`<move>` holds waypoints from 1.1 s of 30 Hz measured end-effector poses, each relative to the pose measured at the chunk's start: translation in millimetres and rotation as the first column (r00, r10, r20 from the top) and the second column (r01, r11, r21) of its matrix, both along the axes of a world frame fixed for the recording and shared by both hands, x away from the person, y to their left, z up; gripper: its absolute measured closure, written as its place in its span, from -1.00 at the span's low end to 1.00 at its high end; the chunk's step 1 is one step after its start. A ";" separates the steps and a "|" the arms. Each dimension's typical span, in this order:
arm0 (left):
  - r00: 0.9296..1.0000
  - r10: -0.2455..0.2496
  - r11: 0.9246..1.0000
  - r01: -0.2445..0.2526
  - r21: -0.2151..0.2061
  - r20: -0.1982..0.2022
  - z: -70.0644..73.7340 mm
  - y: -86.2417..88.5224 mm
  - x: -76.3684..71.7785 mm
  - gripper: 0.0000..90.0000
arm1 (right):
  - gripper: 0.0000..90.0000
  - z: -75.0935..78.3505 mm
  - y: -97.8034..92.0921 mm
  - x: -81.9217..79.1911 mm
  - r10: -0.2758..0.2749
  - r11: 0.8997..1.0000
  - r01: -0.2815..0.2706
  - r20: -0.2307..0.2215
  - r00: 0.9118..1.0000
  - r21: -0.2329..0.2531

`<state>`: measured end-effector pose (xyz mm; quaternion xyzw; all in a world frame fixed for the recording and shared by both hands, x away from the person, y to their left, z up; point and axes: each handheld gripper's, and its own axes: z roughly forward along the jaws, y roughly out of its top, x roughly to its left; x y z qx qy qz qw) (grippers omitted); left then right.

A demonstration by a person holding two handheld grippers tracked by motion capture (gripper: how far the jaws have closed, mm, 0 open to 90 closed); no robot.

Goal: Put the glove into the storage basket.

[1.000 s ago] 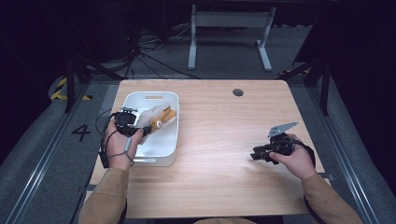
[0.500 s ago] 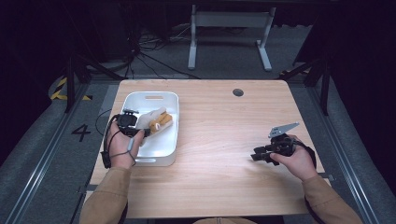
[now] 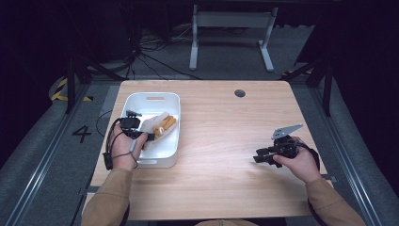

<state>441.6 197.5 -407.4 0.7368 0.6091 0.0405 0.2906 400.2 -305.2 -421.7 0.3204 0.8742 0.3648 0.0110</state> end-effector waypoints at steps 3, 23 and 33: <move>0.999 -0.003 1.000 0.003 -0.002 -0.033 -3.5 0.0 1.1 0.22 | 0.34 -0.1 0.2 -0.1 0.001 1.000 -0.001 0.000 1.000 -0.002; 0.994 -0.030 0.988 0.045 0.151 -0.102 -8.0 -3.8 6.4 -0.51 | 0.30 0.9 1.0 -1.5 0.009 1.000 -0.009 0.010 1.000 0.000; 0.998 -0.059 0.967 0.055 0.247 0.010 5.1 -0.2 3.4 -0.31 | 0.29 0.8 1.6 -1.4 0.015 1.000 -0.015 0.014 1.000 0.004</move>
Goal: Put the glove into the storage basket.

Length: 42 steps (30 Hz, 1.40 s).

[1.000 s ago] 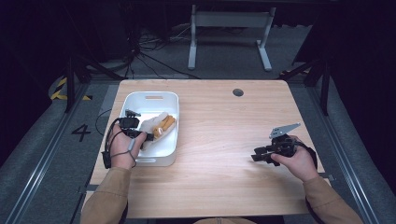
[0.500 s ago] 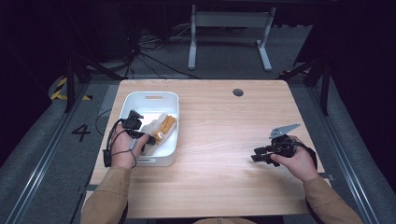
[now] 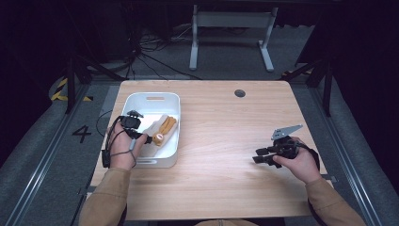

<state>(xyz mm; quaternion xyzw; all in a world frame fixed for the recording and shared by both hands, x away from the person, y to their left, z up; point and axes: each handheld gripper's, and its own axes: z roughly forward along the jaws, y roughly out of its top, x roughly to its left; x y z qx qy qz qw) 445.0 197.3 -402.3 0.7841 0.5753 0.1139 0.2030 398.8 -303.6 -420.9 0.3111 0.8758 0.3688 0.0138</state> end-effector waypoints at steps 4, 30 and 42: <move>0.997 -0.053 0.999 0.052 0.017 0.051 6.1 -1.5 -2.6 0.21 | 0.28 -0.2 0.7 -0.3 0.004 1.000 -0.004 -0.003 1.000 0.001; 0.892 -0.427 0.891 0.443 -0.101 0.147 44.0 -72.6 -36.7 1.00 | 0.30 0.3 -4.0 -0.7 0.001 1.000 -0.001 0.001 1.000 0.003; 0.788 -0.596 0.772 0.616 -0.157 0.157 43.6 -118.5 -63.5 0.99 | 0.31 -0.9 -12.2 -6.2 -0.006 1.000 0.006 -0.006 1.000 -0.012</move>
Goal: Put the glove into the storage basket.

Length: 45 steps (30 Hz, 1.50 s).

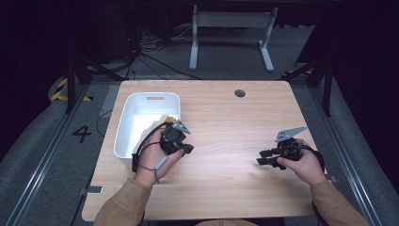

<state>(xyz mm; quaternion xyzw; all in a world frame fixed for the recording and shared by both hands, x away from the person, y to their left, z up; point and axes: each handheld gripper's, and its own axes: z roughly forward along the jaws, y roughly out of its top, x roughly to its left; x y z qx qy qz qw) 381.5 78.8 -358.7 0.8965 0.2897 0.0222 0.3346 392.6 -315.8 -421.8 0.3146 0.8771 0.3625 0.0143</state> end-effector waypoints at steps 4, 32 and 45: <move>0.998 -0.068 0.998 0.068 -0.014 0.003 -3.1 -14.8 -6.9 0.99 | 0.31 -0.6 -2.7 -0.5 -0.003 1.000 0.003 0.000 1.000 -0.002; 0.984 -0.174 0.982 0.171 -0.082 -0.034 -86.4 -51.4 -1.5 0.94 | 0.41 -22.0 3.6 -0.8 0.051 0.999 -0.051 -0.020 0.999 0.000; 0.973 -0.231 0.969 0.230 -0.091 0.000 -97.3 -59.1 -5.7 0.88 | 0.43 -34.7 26.9 -5.8 0.109 0.994 -0.110 0.038 0.993 0.023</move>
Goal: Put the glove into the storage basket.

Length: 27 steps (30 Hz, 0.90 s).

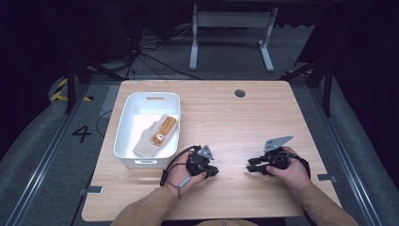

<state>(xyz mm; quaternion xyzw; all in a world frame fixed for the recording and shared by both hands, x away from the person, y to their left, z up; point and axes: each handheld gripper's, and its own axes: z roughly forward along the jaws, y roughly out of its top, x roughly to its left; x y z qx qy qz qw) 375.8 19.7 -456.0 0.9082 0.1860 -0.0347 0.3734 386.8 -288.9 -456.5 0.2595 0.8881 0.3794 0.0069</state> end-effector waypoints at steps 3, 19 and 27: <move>1.000 -0.003 1.000 0.003 0.006 0.010 -0.8 1.3 0.3 0.84 | 0.43 0.6 1.7 -1.6 0.007 1.000 -0.007 0.017 1.000 -0.001; 0.995 0.093 0.995 -0.093 0.028 -0.022 0.5 10.2 6.5 0.60 | 0.43 6.5 -4.5 -0.5 -0.016 1.000 0.016 0.039 0.999 0.003; 0.995 0.100 0.995 -0.100 0.014 -0.018 6.2 13.1 6.6 0.48 | 0.42 9.0 -6.5 -0.8 -0.022 1.000 0.021 0.045 0.999 0.009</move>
